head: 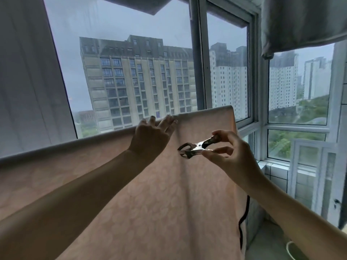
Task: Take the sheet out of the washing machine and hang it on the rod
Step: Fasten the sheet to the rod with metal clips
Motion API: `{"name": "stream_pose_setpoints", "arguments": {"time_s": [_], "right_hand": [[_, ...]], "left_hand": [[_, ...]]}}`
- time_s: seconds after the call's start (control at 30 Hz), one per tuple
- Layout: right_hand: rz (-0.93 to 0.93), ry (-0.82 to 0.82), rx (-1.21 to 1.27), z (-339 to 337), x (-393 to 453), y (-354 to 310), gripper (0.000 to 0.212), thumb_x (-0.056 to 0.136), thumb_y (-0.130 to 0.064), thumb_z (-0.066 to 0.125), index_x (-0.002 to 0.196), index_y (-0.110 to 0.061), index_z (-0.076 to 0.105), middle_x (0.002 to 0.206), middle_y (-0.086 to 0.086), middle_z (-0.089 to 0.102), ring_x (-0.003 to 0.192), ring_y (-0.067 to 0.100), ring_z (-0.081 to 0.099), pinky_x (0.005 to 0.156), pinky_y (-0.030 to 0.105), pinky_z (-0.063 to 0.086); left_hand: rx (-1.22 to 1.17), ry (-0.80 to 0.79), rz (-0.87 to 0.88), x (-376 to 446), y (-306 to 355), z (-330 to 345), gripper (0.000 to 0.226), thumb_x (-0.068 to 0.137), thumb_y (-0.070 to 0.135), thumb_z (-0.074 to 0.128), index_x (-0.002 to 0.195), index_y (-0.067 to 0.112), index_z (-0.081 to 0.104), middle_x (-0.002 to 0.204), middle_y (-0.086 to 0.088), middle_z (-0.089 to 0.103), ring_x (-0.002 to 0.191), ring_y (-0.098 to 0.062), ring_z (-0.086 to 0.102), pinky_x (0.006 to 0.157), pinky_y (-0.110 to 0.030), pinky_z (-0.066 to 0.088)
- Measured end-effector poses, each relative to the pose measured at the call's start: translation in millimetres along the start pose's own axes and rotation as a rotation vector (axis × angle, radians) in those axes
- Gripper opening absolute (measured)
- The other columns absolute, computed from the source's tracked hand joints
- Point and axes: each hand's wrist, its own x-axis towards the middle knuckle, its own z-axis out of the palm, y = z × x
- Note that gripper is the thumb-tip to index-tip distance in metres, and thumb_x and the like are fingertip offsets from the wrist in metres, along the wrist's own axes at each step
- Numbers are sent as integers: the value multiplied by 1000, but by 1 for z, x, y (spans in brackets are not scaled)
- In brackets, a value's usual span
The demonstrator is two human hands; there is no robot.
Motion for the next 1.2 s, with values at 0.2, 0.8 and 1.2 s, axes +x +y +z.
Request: {"name": "stream_pose_setpoints", "arguments": {"time_s": [0.2, 0.8, 1.2], "right_hand": [[-5, 35, -1, -17, 24, 22, 85, 49, -67, 65, 122, -23, 53, 109, -14, 62, 83, -2, 66, 75, 27, 57], [-276, -104, -176, -83, 133, 93, 65, 71, -27, 81, 128, -18, 52, 117, -7, 61, 78, 5, 66, 72, 24, 51], [-513, -156, -425, -99, 194, 84, 61, 68, -30, 82, 124, -22, 58, 88, -9, 62, 64, 3, 54, 65, 19, 48]], "left_hand": [[-18, -3, 11, 28, 21, 20, 55, 85, 9, 59, 138, 16, 48, 135, -9, 56, 86, -34, 68, 64, -38, 53], [-274, -193, -294, 108, 66, 34, 38, 94, 48, 47, 118, 22, 61, 106, 2, 66, 96, -21, 63, 73, -35, 51], [-279, -209, -455, 122, 77, 35, 26, 94, 46, 51, 112, 32, 65, 95, 3, 72, 85, -22, 68, 65, -30, 39]]}}
